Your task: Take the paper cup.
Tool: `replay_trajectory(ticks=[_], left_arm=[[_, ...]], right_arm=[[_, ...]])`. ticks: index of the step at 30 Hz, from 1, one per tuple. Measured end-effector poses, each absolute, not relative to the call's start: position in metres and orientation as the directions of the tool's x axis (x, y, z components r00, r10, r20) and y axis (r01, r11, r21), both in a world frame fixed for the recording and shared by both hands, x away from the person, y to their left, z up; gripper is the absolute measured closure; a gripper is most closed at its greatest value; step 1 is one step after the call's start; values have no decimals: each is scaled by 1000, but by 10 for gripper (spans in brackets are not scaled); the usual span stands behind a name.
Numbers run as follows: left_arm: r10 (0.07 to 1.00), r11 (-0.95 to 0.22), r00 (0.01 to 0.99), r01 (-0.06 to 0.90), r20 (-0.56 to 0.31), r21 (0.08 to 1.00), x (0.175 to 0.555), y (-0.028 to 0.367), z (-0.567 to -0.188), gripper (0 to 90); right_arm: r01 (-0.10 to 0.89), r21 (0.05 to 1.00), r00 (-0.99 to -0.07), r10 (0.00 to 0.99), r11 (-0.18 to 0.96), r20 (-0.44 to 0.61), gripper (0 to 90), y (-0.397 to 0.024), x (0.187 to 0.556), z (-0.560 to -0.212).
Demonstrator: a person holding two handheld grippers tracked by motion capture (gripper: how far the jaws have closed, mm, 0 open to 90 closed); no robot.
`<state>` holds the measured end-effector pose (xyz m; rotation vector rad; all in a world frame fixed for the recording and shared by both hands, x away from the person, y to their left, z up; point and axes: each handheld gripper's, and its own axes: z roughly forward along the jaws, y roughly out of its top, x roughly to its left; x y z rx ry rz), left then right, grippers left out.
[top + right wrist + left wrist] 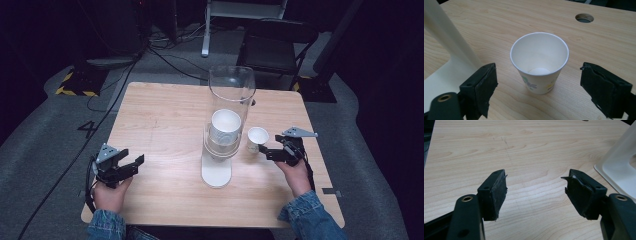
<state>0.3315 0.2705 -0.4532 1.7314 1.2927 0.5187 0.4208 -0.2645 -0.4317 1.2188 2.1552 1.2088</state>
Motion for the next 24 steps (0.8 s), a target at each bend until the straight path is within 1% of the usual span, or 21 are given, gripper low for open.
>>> replay_trajectory(ticks=[5, 7, 8, 10, 13, 15, 18, 20, 24], left_arm=[[912, -74, 373, 557, -170, 827, 335, 269, -456, 288], [911, -71, 373, 560, -174, 825, 336, 269, -456, 276], [905, -79, 387, 563, -178, 823, 337, 269, -456, 253], [908, -82, 383, 561, -170, 824, 337, 267, -457, 247], [921, -124, 372, 561, -116, 819, 339, 264, -458, 211], [932, -124, 348, 568, -101, 813, 341, 264, -459, 204], [934, -106, 337, 581, -119, 807, 342, 267, -460, 183], [938, -107, 329, 580, -112, 807, 343, 269, -460, 183], [947, -105, 305, 587, -98, 803, 343, 275, -462, 184]], right_arm=[[458, 848, -571, 819, 267, 51, 115, -275, 412, -420], [452, 854, -574, 817, 259, 55, 114, -278, 410, -418], [443, 858, -579, 813, 259, 54, 114, -285, 407, -415], [433, 865, -580, 813, 255, 51, 114, -293, 404, -413], [425, 870, -590, 806, 250, 57, 115, -303, 401, -411], [433, 864, -582, 812, 259, 48, 121, -310, 399, -411], [456, 839, -564, 825, 296, 16, 148, -320, 399, -410], [470, 828, -558, 830, 307, 8, 149, -325, 399, -410], [488, 821, -537, 844, 296, 15, 149, -337, 404, -414]])
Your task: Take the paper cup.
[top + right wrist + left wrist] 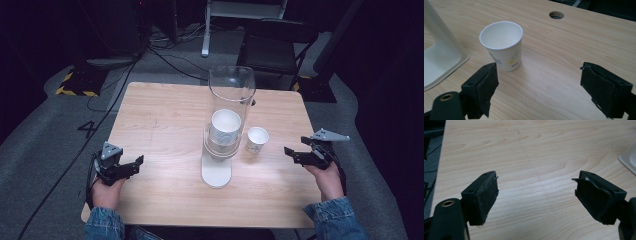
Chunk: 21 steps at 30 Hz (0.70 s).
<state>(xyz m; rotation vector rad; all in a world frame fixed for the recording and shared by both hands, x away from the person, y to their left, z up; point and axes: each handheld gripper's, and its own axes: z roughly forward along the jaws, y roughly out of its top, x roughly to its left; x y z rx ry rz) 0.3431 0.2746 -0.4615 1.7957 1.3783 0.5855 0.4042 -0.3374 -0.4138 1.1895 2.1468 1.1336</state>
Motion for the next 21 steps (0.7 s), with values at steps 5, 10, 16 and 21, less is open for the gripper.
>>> replay_trajectory(ticks=[5, 10, 16, 21], left_arm=[[957, -99, 277, 596, -88, 797, 342, 282, -463, 189], [959, -101, 272, 597, -82, 796, 341, 285, -465, 192], [963, -107, 261, 611, -72, 784, 343, 286, -468, 194], [965, -109, 254, 624, -68, 774, 344, 286, -469, 194]], right_arm=[[509, 817, -491, 871, 270, 18, 152, -353, 409, -421], [517, 818, -497, 867, 253, 47, 154, -363, 414, -425], [546, 792, -497, 866, 275, 42, 153, -370, 420, -436], [552, 792, -477, 878, 260, 45, 152, -374, 424, -447]])
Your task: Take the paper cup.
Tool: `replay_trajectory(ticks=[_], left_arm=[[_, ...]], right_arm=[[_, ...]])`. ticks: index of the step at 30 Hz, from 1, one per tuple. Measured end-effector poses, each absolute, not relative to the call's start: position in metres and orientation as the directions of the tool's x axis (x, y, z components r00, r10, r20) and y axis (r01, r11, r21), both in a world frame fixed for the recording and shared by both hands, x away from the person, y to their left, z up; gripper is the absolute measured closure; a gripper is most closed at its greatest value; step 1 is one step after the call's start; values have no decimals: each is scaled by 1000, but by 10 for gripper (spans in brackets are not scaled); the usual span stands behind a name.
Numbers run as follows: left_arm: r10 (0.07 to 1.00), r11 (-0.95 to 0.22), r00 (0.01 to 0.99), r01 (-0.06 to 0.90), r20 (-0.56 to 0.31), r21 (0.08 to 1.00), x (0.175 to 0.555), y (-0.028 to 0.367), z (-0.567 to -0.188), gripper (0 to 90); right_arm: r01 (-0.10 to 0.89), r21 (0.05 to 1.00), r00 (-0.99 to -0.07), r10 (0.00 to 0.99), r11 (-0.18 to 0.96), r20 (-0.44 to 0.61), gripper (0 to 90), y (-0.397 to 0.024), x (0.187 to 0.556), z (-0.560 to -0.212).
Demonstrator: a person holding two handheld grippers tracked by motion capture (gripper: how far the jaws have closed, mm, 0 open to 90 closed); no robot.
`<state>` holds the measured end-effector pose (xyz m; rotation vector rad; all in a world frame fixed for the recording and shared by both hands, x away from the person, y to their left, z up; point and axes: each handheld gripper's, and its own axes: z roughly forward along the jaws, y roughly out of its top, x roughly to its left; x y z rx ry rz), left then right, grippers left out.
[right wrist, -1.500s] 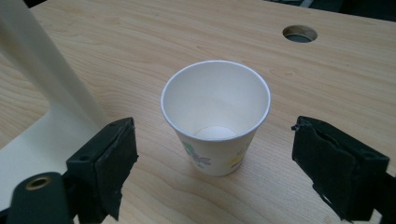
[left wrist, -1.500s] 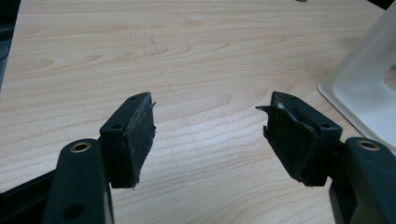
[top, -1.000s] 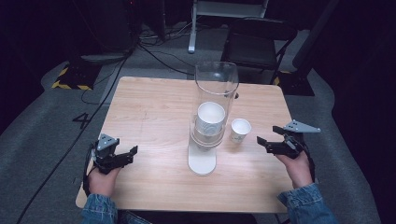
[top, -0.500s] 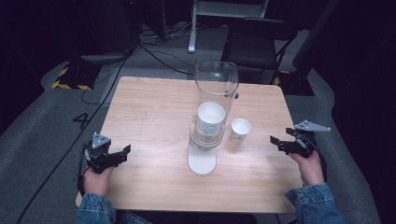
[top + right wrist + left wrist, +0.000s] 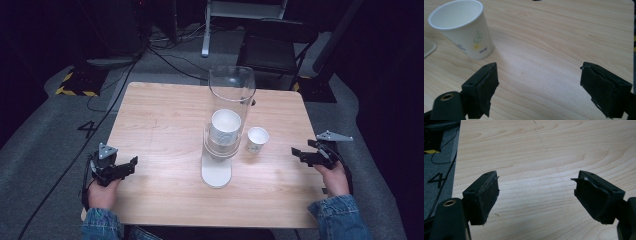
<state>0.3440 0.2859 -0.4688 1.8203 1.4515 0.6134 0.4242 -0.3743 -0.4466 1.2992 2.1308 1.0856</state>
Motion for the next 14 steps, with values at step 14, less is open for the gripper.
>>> replay_trajectory(ticks=[14], left_arm=[[962, -126, 267, 622, -58, 773, 345, 284, -469, 194]], right_arm=[[590, 754, -484, 874, 289, 44, 152, -366, 429, -464]])
